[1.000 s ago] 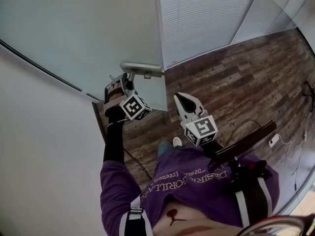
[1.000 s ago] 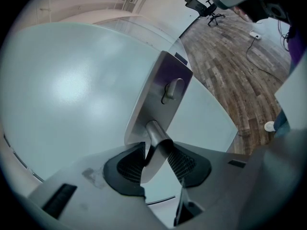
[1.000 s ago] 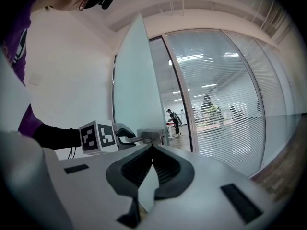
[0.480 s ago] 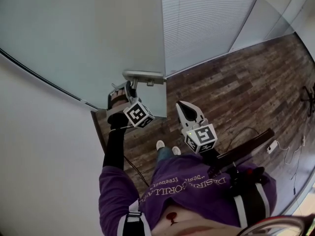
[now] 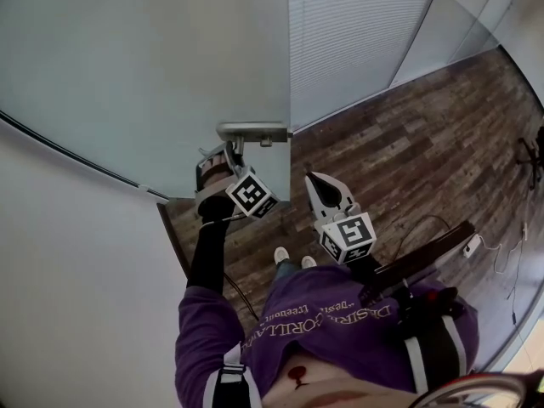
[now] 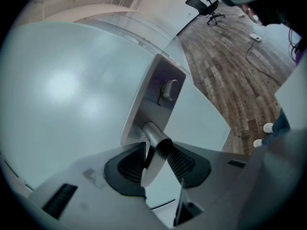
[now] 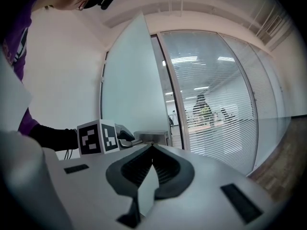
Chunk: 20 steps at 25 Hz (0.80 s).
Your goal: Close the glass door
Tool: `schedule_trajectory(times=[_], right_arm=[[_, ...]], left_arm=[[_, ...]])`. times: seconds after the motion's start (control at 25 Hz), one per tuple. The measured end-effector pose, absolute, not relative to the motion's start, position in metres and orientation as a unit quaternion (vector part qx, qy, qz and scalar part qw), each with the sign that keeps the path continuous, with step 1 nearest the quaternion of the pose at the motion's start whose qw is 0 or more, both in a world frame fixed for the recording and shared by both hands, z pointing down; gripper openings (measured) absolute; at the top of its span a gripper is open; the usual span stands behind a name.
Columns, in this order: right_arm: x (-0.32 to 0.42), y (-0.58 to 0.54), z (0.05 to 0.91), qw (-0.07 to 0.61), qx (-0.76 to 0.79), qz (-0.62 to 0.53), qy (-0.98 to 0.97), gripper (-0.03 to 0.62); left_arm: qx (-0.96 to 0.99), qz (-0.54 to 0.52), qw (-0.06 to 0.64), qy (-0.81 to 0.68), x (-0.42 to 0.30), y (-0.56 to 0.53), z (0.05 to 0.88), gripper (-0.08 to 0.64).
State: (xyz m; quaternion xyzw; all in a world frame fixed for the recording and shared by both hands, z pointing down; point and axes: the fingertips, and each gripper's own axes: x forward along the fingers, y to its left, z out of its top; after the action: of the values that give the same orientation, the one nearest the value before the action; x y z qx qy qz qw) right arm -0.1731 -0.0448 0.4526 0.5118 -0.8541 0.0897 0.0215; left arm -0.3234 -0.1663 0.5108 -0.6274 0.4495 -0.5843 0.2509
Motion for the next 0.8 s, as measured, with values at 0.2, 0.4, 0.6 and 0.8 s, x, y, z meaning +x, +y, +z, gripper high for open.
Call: schedule_trajectory(times=[0.2, 0.4, 0.6, 0.8], right_arm=[[-0.175, -0.055, 0.447, 0.02, 0.519, 0.09, -0.85, -0.003], [-0.185, -0.057, 0.453, 0.019, 0.528, 0.087, -0.844, -0.003], [-0.188, -0.059, 0.454, 0.015, 0.54, 0.086, -0.837, -0.003], [-0.197, -0.061, 0.456, 0.015, 0.549, 0.085, -0.831, -0.003]], left_arm=[[-0.635, -0.578, 0.249, 0.449, -0.315, -0.182, 0.504, 0.14], [-0.641, -0.575, 0.241, 0.448, -0.315, -0.191, 0.512, 0.139], [-0.65, -0.571, 0.239, 0.441, -0.31, -0.197, 0.514, 0.137], [-0.661, -0.563, 0.238, 0.436, -0.308, -0.204, 0.513, 0.133]])
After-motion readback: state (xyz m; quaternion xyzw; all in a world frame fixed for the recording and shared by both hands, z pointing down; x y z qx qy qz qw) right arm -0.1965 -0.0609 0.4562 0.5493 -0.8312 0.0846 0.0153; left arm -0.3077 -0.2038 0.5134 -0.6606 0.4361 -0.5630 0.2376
